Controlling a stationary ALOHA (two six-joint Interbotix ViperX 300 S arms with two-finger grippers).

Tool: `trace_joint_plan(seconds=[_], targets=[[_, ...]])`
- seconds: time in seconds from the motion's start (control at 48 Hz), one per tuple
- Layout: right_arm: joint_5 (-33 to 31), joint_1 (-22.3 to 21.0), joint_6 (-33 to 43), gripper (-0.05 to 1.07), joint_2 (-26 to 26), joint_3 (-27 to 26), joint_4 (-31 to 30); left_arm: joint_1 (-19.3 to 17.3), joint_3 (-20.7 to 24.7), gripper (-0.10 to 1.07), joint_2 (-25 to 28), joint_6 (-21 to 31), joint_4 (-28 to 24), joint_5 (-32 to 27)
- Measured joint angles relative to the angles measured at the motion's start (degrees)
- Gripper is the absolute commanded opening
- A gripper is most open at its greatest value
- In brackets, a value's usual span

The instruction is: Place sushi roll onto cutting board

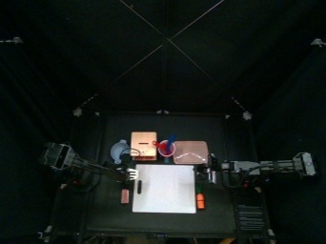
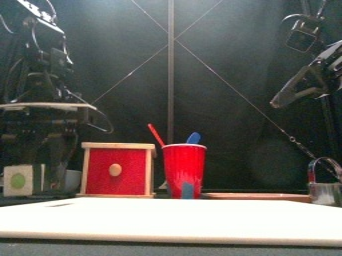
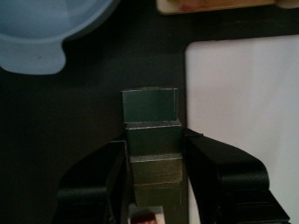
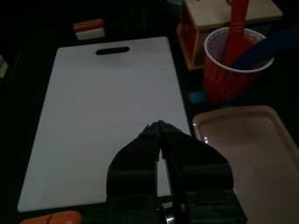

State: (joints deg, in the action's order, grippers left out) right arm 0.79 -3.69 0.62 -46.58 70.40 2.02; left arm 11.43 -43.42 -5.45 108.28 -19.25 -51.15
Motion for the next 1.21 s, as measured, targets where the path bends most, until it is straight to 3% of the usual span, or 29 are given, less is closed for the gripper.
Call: trace_joint_plan(seconds=[0.188, 0.375, 0.875, 1.208], targets=[[-1.1, 0.0, 0.0, 0.01, 0.1, -0.2, 0.6, 2.7, 0.4, 0.7, -5.5, 0.2, -0.2, -2.0], [-1.8, 0.1, 0.0, 0.01, -0.2, -0.9, 0.6, 3.6, 4.5, 0.7, -4.7, 0.2, -1.1, -2.1], [-3.6, 0.0, 0.0, 0.01, -0.5, -2.5, 0.2, 3.3, 25.8, 0.7, 15.7, -2.6, -3.4, -2.8], [-6.9, 0.1, 0.0, 0.01, -0.8, -2.5, 1.2, 1.2, 38.0, 0.71, 24.2, -5.6, -0.7, -2.8]])
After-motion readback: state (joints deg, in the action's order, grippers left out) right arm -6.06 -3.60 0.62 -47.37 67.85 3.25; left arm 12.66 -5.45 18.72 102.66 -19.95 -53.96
